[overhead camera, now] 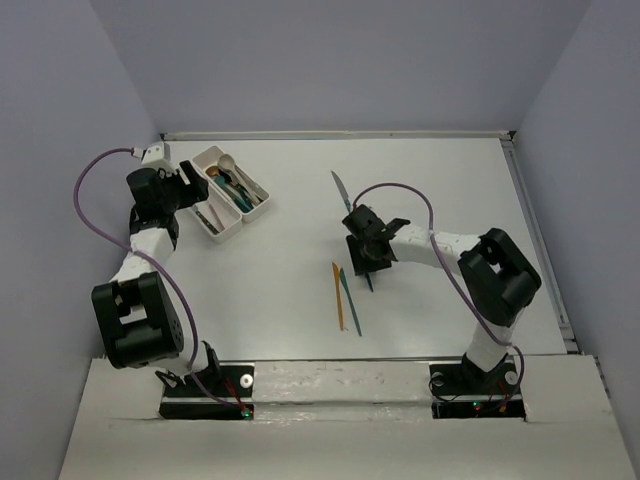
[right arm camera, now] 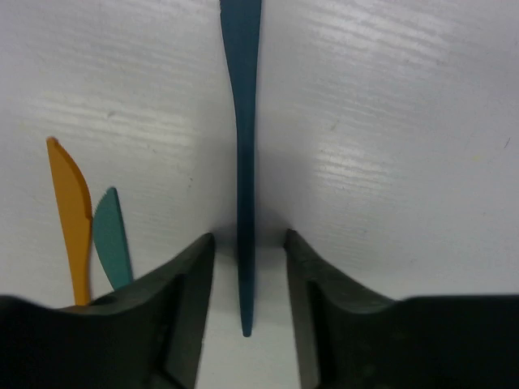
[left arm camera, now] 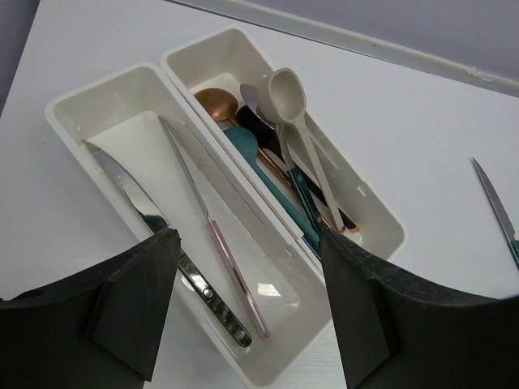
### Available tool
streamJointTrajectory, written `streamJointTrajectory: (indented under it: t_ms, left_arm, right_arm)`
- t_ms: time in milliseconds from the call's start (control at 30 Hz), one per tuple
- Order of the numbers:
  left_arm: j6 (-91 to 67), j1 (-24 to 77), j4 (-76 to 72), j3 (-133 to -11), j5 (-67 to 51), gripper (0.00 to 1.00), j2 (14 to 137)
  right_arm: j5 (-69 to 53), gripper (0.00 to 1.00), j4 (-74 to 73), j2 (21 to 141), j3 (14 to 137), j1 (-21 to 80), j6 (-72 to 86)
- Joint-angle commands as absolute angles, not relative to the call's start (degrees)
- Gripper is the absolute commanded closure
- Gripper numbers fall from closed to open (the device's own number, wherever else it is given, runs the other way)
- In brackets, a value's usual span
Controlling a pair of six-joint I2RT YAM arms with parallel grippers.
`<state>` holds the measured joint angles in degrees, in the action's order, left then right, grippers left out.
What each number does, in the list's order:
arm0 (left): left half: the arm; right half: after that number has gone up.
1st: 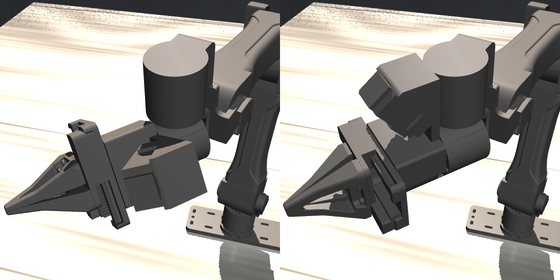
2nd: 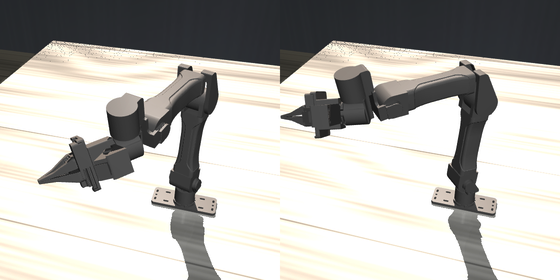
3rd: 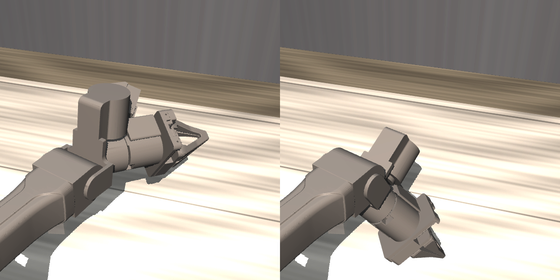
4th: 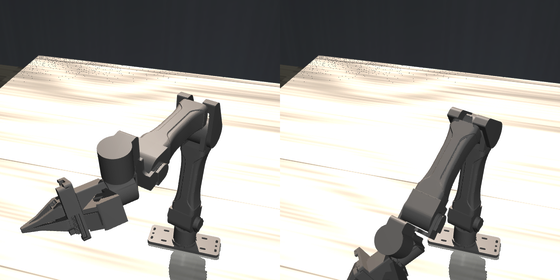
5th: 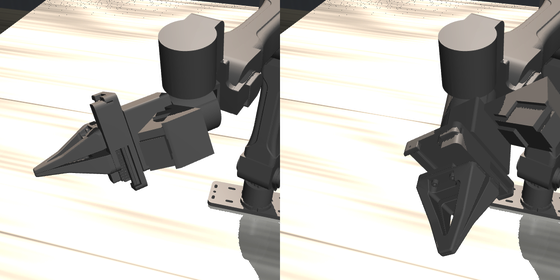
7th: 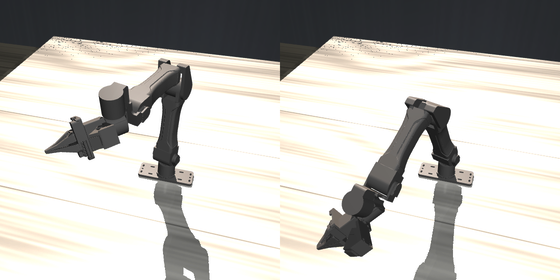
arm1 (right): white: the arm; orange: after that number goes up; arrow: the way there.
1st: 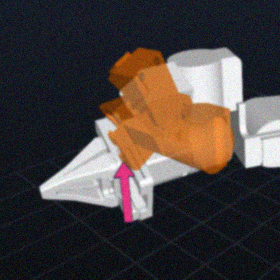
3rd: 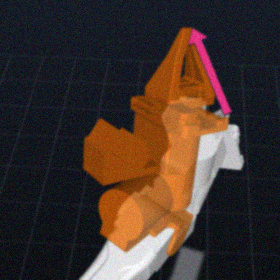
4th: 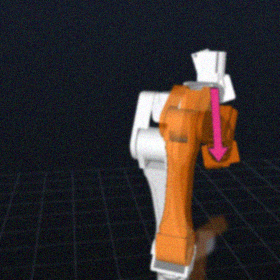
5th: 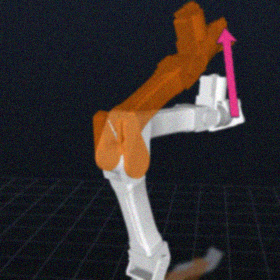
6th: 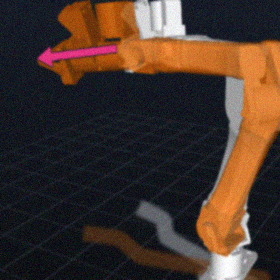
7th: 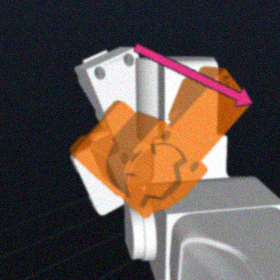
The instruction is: Sort the eating utensils into containers
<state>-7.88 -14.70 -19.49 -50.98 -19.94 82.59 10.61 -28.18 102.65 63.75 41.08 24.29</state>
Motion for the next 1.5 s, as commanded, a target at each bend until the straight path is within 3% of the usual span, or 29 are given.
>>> streamJointTrajectory:
  t_ms: [0, 33, 67, 100, 300, 533, 833, 1133, 1467]
  left_arm:
    - [-6.33, -14.85, -22.06, -50.1, -20.48, 0.19, 78.75]
    - [-6.07, -14.85, -22.06, -49.84, -20.48, 0.19, 78.23]
    - [-5.89, -14.94, -21.97, -49.66, -20.48, 0.2, 77.96]
    - [-5.8, -14.85, -21.97, -49.48, -20.57, 0.19, 77.61]
    - [-5.27, -14.77, -21.89, -49.13, -23.11, 0.22, 74.01]
    - [1.56, -9.15, -13.72, -51.06, -34.18, 0.25, 69.35]
    - [6.51, 7.9, -8.88, -51.15, -40.6, 0.17, 62.93]
    - [1.32, 9.32, -14.58, -48.78, -41.66, 0.18, 65.56]
    - [-3.51, 9.4, -19.69, -48.34, -38.15, 0.28, 68.37]
  right_arm:
    - [12.48, 0.69, -28.83, 108.63, 63.98, 41.57, 25.75]
    - [12.83, 0.79, -28.83, 108.81, 63.64, 42.18, 25.93]
    - [13.96, 0.98, -28.83, 108.72, 63.37, 42.71, 26.28]
    - [14.41, 1.0, -28.57, 108.02, 63.02, 42.71, 26.37]
    - [22.05, 1.0, -25.5, 101.44, 61.09, 46.66, 23.74]
    - [31.11, 1.0, -9.78, 90.18, 60.47, 51.06, 16.09]
    - [19.45, 1.0, 10.28, 92.27, 68.18, 51.59, 11.16]
    - [9.32, 1.0, 17.14, 97.12, 73.74, 52.12, 12.3]
    - [7.12, 1.0, 18.37, 99.05, 75.06, 53.17, 12.74]
